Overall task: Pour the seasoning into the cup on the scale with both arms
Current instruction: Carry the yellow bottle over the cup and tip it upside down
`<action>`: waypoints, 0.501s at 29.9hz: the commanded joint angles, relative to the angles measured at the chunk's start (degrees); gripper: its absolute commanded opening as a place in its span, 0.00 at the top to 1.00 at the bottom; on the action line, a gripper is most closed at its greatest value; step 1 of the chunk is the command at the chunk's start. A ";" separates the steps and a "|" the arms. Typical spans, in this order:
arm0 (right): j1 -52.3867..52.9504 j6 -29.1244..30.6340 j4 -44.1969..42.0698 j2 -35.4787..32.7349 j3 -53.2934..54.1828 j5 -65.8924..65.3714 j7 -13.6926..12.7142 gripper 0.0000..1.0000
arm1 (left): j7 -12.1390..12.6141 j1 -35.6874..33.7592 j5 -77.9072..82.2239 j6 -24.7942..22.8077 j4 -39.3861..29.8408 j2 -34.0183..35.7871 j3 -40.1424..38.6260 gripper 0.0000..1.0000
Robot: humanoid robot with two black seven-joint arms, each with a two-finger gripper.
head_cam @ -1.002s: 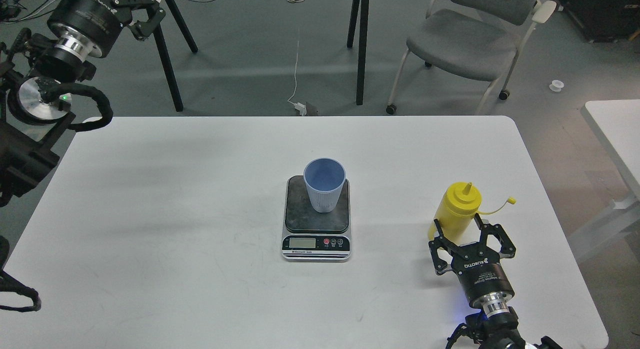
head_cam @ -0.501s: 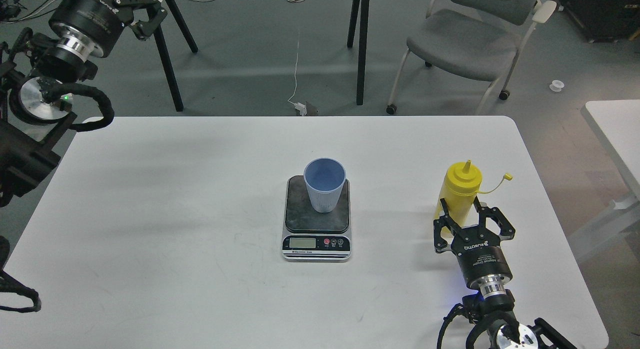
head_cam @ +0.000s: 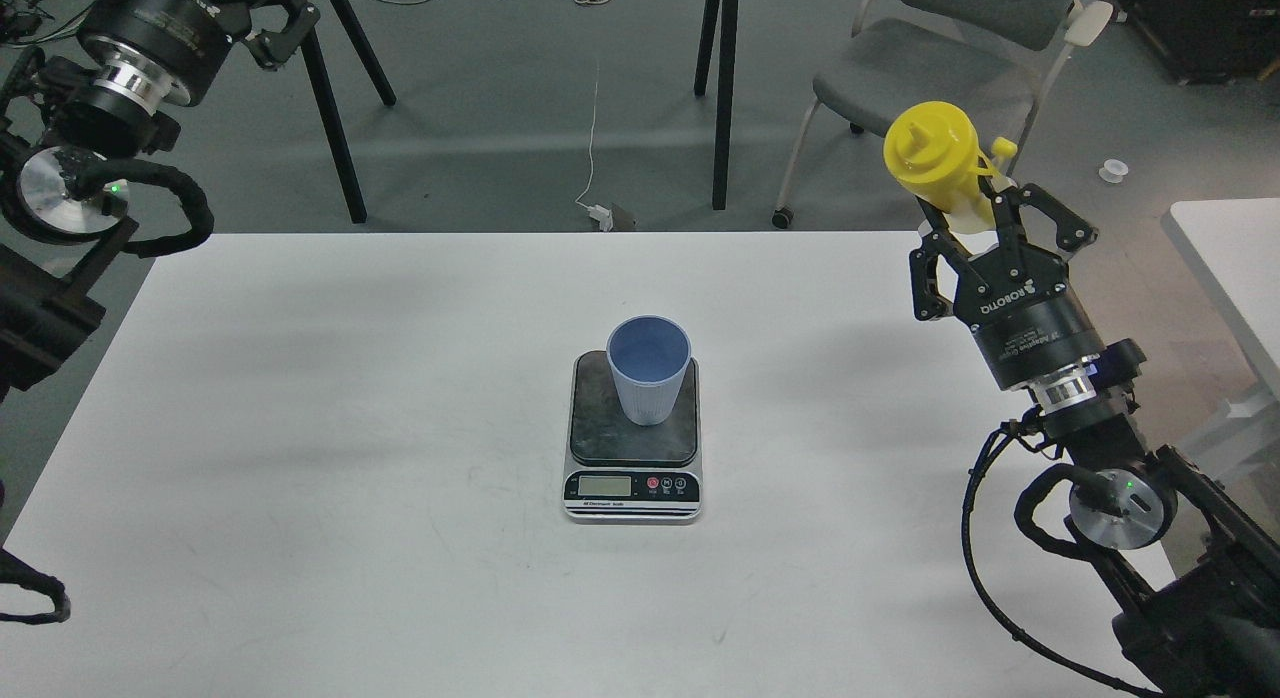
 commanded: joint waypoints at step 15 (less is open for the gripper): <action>28.73 -19.74 -6.42 -7.12 -33.87 -42.17 3.94 0.61 | -0.39 1.74 0.00 0.00 -0.08 0.09 -0.26 0.01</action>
